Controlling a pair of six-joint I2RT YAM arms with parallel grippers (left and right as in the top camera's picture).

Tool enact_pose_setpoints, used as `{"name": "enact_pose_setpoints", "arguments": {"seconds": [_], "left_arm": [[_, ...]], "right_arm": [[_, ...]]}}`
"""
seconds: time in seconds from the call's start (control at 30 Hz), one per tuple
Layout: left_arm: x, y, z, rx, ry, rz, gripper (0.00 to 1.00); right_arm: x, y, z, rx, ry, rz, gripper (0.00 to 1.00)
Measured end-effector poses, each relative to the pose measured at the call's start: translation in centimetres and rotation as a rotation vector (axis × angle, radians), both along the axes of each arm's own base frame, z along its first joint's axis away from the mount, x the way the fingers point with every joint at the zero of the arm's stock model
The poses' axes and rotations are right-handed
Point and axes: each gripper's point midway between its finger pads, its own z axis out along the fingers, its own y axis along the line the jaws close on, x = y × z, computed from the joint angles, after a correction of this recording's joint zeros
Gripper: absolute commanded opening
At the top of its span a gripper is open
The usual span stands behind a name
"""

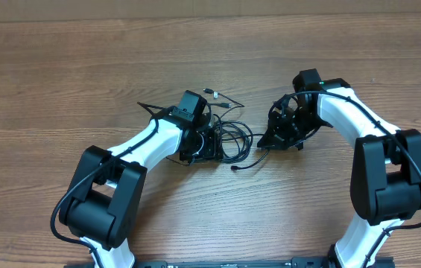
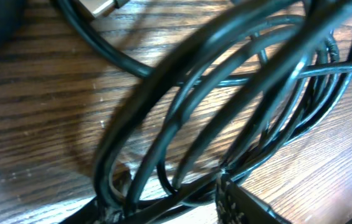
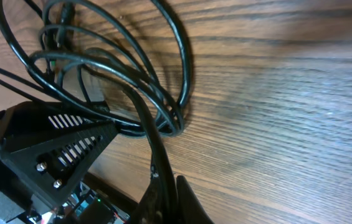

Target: Untangle cables

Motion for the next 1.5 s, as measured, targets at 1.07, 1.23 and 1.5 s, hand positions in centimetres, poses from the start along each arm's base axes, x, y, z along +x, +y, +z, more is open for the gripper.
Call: {"name": "enact_pose_setpoints", "arguments": {"seconds": [1.07, 1.23, 1.5], "left_arm": [[5.0, 4.3, 29.9, -0.137, -0.528, 0.036, 0.04], [4.7, 4.4, 31.0, -0.143, -0.552, 0.028, 0.04], [2.7, 5.0, 28.3, -0.094, -0.398, 0.028, 0.04]], "right_arm": [[0.0, 1.4, -0.6, -0.04, -0.078, 0.096, 0.07], [1.0, -1.6, -1.6, -0.171, -0.054, -0.007, 1.0], [-2.4, -0.8, 3.0, 0.228, -0.046, 0.159, 1.0]]}}
